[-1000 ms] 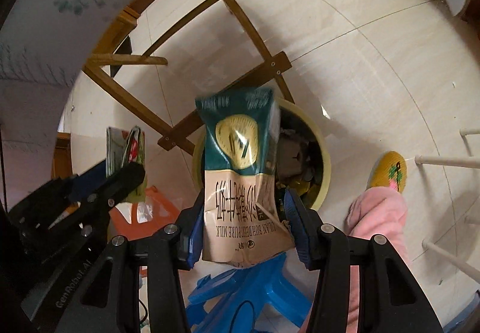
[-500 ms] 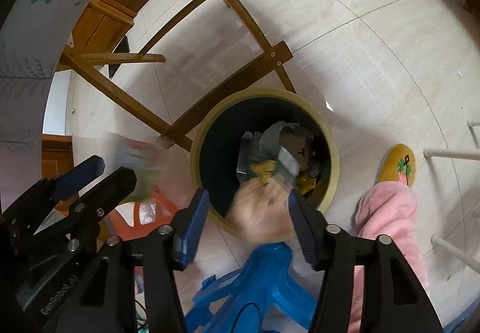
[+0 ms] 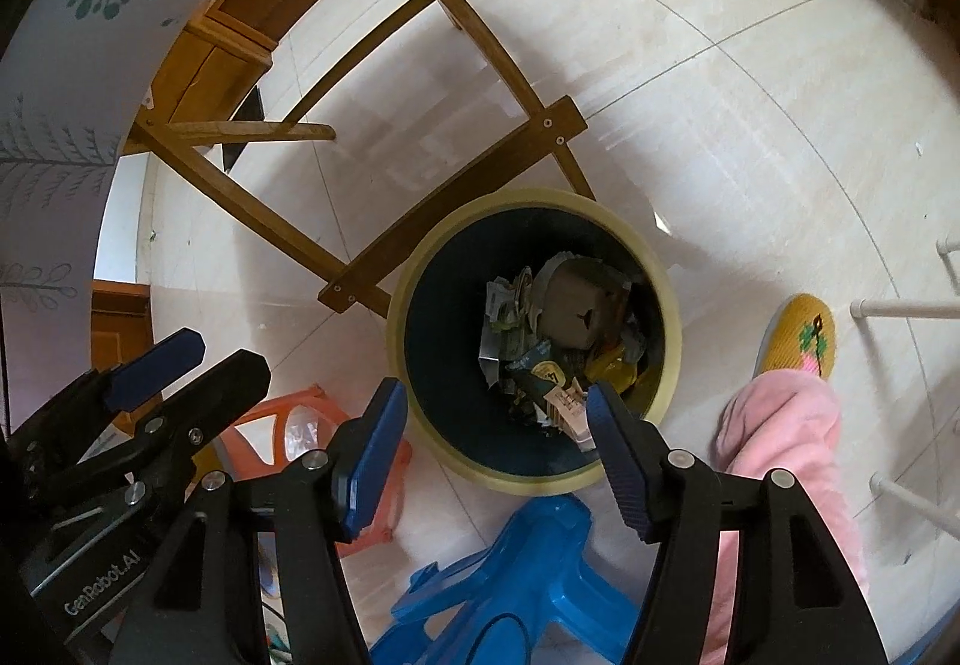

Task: Collect trash
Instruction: 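Lift both open tools from the bin back toward the table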

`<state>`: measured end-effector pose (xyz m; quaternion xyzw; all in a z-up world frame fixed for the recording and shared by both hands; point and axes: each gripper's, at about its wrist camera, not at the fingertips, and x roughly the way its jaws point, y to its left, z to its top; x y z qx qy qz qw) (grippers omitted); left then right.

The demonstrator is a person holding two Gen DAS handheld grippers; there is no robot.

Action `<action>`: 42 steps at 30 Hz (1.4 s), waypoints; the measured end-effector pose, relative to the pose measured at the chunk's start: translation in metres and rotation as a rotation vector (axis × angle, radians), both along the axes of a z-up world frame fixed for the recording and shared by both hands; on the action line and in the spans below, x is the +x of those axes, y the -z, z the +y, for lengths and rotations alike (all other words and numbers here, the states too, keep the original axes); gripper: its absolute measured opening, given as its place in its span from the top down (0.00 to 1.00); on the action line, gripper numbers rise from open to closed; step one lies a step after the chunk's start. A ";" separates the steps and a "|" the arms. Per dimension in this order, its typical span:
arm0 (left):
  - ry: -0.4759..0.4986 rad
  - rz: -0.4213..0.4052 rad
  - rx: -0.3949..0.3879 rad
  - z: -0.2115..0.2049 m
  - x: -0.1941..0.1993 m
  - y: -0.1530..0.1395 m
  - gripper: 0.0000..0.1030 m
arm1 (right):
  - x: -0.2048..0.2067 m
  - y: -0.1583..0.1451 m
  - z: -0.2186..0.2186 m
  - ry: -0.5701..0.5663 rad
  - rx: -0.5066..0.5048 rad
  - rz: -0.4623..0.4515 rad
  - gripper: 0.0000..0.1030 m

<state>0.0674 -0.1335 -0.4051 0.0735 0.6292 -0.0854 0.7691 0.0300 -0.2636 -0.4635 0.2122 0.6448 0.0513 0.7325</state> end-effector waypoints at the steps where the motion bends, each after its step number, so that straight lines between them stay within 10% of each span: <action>1: 0.003 -0.003 0.002 0.000 -0.001 -0.002 0.48 | 0.000 0.000 0.000 -0.002 -0.002 -0.002 0.38; 14: 0.028 -0.047 0.001 0.003 -0.033 -0.056 0.48 | -0.021 -0.050 0.008 -0.038 -0.024 -0.070 0.38; 42: -0.156 -0.279 -0.178 0.058 -0.099 -0.276 0.48 | -0.108 -0.336 0.045 -0.160 -0.201 -0.446 0.38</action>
